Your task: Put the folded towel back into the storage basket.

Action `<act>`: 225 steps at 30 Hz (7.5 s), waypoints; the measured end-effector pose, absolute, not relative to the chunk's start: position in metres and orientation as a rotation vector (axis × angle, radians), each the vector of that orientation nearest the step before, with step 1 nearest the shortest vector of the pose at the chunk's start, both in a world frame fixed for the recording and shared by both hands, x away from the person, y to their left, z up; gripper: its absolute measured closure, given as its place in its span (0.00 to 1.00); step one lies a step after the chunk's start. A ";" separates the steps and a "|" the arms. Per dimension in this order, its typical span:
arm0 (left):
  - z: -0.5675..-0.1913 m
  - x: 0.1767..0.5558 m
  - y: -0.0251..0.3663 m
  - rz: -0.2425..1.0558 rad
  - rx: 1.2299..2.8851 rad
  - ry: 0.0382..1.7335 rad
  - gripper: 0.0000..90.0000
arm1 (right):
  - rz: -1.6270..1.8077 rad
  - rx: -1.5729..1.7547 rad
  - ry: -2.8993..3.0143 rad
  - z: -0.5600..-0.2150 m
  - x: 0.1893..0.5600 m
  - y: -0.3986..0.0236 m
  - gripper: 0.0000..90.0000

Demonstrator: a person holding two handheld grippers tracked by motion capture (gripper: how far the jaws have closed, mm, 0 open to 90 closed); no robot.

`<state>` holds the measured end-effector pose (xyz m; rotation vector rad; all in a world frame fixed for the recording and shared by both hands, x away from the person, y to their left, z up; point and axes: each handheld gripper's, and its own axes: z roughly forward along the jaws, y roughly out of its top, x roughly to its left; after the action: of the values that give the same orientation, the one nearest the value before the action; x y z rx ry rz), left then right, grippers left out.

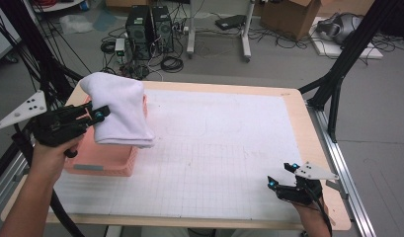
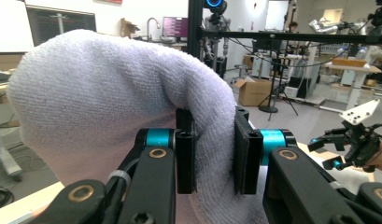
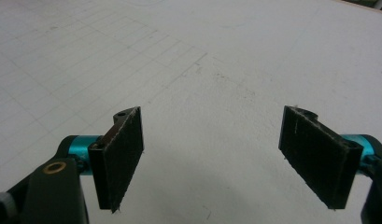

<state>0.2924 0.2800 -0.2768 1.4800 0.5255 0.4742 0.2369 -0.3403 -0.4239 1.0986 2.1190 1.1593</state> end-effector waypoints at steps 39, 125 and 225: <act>-0.332 0.322 0.360 0.466 1.480 0.700 0.82 | 1.131 1.083 2.128 -0.423 0.237 -0.334 0.23; -0.353 0.349 0.363 0.350 1.432 1.068 0.42 | 1.106 1.083 2.140 -0.424 0.236 -0.333 0.23; -0.404 0.398 0.306 0.509 1.902 1.609 0.67 | 1.081 1.086 2.178 -0.429 0.239 -0.329 0.23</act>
<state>0.3979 0.3061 -0.4037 1.9021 1.6093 0.5087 0.2389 -0.3290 -0.4290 1.0863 2.1784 1.0807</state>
